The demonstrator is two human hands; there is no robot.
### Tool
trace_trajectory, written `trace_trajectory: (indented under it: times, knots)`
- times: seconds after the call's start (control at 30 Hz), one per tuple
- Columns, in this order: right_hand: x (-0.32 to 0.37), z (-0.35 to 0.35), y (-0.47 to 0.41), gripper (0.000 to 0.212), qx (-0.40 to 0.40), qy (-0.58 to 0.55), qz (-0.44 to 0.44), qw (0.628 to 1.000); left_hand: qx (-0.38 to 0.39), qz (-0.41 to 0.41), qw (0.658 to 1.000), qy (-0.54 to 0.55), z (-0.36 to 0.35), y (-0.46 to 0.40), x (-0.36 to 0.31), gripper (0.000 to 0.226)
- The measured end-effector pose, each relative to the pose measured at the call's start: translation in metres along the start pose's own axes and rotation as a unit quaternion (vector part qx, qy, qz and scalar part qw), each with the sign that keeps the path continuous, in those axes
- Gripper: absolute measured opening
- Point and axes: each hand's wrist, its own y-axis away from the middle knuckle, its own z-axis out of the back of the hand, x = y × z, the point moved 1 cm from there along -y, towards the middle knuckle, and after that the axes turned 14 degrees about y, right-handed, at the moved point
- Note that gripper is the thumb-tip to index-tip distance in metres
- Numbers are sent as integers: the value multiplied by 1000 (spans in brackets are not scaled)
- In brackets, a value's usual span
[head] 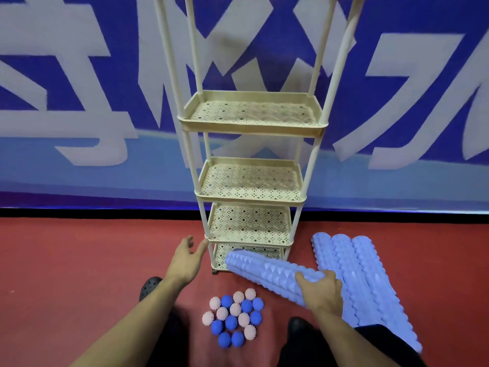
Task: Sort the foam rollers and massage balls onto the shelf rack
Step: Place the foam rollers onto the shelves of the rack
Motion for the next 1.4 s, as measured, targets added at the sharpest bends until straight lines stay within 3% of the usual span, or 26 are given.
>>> trace_trajectory:
  times: [0.07,0.2,0.37,0.57,0.7,0.8,0.9,0.97,1.1,1.2,1.3,1.4]
  knots:
    - [-8,-15,-18,80,0,-22,-11,1000,-8,11,1000,20,-14,-24,-2,82]
    - [-9,-49,-48,47,-14,-59,0,998,-28,-19,996,86,-29,-69,-10,74]
    - [-5,-97,-79,47,50,-91,11,994,-39,-85,986,137,-38,-108,-5,59]
    - [0,-138,-119,54,78,-135,-10,988,-65,-111,967,219,-43,-151,18,59]
    - [-7,-153,-139,59,106,-178,-6,978,-38,-146,968,202,-40,-157,26,59]
    - [-15,-163,-135,51,122,-237,26,963,-2,-173,974,143,-38,-156,32,41]
    - [-22,-177,-123,53,135,-371,39,918,31,-180,979,89,-36,-158,46,35]
    - [-25,-184,-116,52,192,-415,29,889,50,-172,982,61,-35,-159,54,35]
    - [-36,-196,-110,43,232,-418,-40,877,55,-166,984,27,-36,-165,60,25]
    - [-37,-200,-108,40,230,-418,-31,878,30,-158,987,12,-35,-172,69,13]
    - [-29,-201,-107,49,245,-413,-8,877,16,-153,988,-10,-33,-175,80,8]
    - [-10,-209,-111,51,273,-439,-21,856,-1,-165,986,-32,-32,-177,88,7]
